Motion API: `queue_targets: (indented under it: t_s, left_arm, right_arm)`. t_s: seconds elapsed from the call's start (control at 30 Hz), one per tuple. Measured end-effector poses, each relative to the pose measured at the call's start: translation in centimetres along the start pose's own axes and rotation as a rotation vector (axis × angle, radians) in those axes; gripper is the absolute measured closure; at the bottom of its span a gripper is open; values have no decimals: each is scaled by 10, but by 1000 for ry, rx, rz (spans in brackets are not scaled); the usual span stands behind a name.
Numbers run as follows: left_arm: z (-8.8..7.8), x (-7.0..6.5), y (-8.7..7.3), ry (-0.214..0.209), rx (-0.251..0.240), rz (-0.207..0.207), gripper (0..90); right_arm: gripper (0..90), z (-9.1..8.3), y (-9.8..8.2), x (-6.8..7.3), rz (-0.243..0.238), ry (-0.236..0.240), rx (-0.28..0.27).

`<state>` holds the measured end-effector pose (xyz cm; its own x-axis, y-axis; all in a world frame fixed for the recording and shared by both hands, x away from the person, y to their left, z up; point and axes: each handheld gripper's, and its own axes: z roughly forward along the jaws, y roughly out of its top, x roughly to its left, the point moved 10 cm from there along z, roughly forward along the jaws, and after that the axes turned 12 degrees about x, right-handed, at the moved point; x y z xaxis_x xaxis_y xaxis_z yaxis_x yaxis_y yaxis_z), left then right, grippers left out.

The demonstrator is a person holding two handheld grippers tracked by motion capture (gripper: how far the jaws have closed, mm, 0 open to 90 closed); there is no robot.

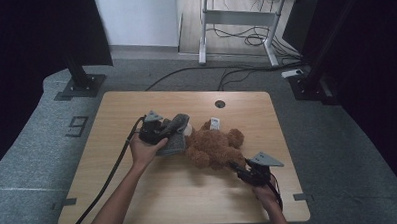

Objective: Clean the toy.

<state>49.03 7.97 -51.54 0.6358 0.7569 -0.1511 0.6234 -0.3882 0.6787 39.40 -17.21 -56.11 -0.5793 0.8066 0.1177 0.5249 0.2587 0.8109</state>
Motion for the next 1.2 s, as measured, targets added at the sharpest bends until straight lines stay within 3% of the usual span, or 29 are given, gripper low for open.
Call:
queue_targets:
  t_s: [0.1, 0.27, 0.33, 0.43, 0.47, 0.53, 0.7, 0.77, 0.8, 0.9, 1.07, 1.13, 1.2]
  left_arm:
    - [2, 0, -6, -8, 1, -7, 735]
    - [4, 1, -20, -29, 7, -19, 743]
    - [6, 0, -23, -26, 5, -14, 747]
    - [7, -2, -27, -17, 8, -1, 751]
    - [7, -3, -28, -13, 7, 2, 753]
    - [7, -4, -31, -14, 9, 7, 753]
    - [5, -4, -37, -48, 1, -15, 754]
    - [5, -3, -38, -60, 0, -23, 755]
    - [4, -2, -38, -62, 2, -23, 755]
    - [5, -2, -39, -63, 4, -21, 754]
    - [3, -5, -42, -64, 4, -18, 754]
    - [3, -6, -43, -61, 3, -19, 754]
    - [1, -5, -45, -60, 4, -26, 753]
  right_arm:
    - [558, 0, 0, 0, -1, 3, 0]
    - [382, -9, 8, 2, 6, 15, -17]
    - [333, -19, 19, 3, 20, 25, -43]
    - [300, -32, 40, 4, 19, 1, -79]
    - [293, -34, 55, 6, 19, -1, -84]
    - [288, -33, 60, 6, 16, -4, -75]
    - [233, 4, 75, 13, 13, 21, 43]
    - [225, 25, 74, 16, 32, 24, 88]
    - [199, 43, 68, 18, 39, 15, 145]
    - [159, 58, 58, 19, 60, 9, 190]
    - [161, 65, 45, 17, 109, 35, 195]
    - [229, 66, 41, 18, 107, 37, 196]
    - [356, 66, 40, 21, 77, 40, 169]
